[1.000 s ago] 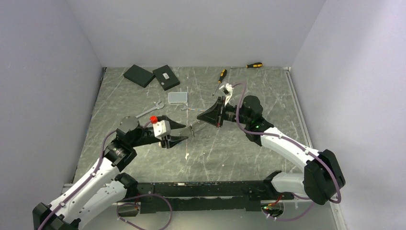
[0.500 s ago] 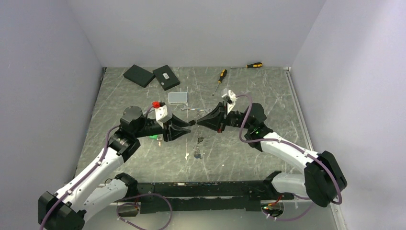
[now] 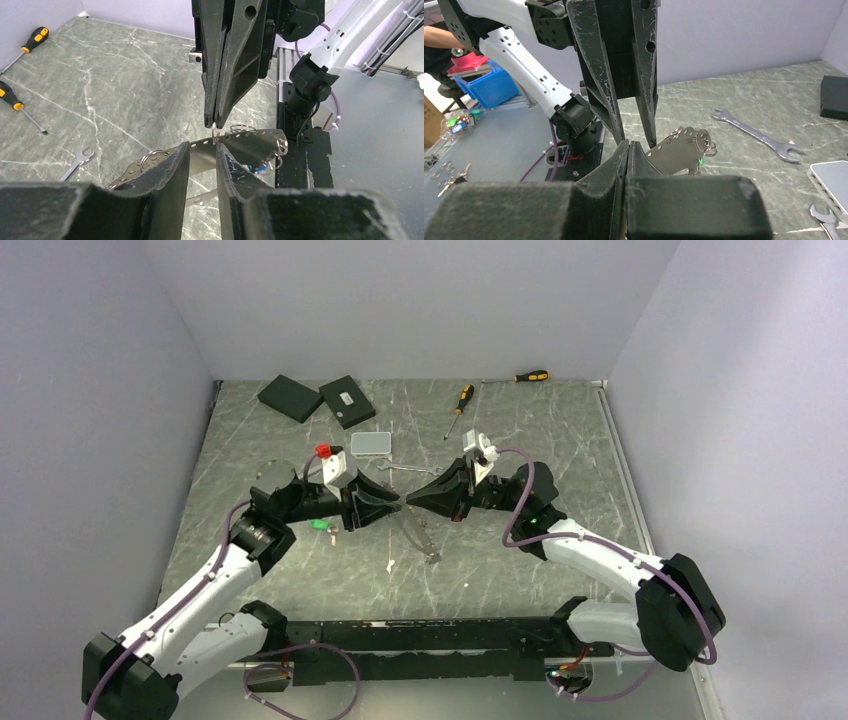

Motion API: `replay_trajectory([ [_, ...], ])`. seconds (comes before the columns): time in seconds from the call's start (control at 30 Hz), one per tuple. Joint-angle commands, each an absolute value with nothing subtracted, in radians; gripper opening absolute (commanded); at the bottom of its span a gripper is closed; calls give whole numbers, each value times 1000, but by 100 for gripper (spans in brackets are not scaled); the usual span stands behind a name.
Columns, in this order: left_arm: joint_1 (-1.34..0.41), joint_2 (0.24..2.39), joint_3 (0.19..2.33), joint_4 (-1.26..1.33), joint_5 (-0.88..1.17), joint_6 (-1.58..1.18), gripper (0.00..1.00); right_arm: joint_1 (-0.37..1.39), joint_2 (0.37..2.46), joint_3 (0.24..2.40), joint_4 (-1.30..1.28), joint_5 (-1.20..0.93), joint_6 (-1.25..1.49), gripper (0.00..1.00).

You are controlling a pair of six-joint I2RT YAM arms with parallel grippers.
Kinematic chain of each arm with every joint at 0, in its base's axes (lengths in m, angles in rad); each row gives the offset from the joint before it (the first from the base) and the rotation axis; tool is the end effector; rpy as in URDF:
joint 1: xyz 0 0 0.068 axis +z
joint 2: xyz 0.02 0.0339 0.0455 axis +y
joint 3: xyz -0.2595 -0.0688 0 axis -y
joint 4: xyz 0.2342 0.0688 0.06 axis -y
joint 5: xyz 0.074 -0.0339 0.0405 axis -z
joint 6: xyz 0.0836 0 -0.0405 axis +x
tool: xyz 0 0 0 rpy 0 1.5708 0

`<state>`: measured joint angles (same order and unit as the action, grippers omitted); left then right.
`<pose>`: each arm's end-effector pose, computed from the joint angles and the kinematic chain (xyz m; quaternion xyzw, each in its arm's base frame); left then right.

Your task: Put the keys on the keyring

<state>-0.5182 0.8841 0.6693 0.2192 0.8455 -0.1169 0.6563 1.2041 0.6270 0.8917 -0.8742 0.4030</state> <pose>0.1658 -0.1666 0.3235 0.4132 0.5726 -0.4768 0.5236 0.1806 0.2200 0.3177 -0.4070 0.4848 0.5850 0.5070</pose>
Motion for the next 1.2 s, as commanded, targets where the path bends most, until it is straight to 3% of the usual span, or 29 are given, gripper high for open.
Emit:
replay_trajectory([
  [0.0, -514, 889, 673, 257, 890, -133, 31, 664, 1174, 634, 1000, -874, 388, 0],
  [0.77, -513, 906, 629, 447, 938, -248, 20, 690, 1216, 643, 1063, -823, 395, 0],
  [0.83, -514, 908, 630, 447, 943, -248, 14, 691, 1222, 643, 1078, -819, 403, 0],
  [0.9, -514, 910, 634, 438, 948, -244, 0, 693, 1228, 641, 1100, -816, 415, 0],
  [1.03, -514, 894, 627, 438, 938, -237, 0, 698, 1241, 644, 1127, -823, 432, 0],
  [1.07, -514, 888, 628, 422, 926, -225, 0, 698, 1239, 646, 1112, -822, 430, 1],
  [1.17, -514, 868, 650, 307, 895, -155, 0, 698, 1205, 691, 903, -810, 360, 35],
])
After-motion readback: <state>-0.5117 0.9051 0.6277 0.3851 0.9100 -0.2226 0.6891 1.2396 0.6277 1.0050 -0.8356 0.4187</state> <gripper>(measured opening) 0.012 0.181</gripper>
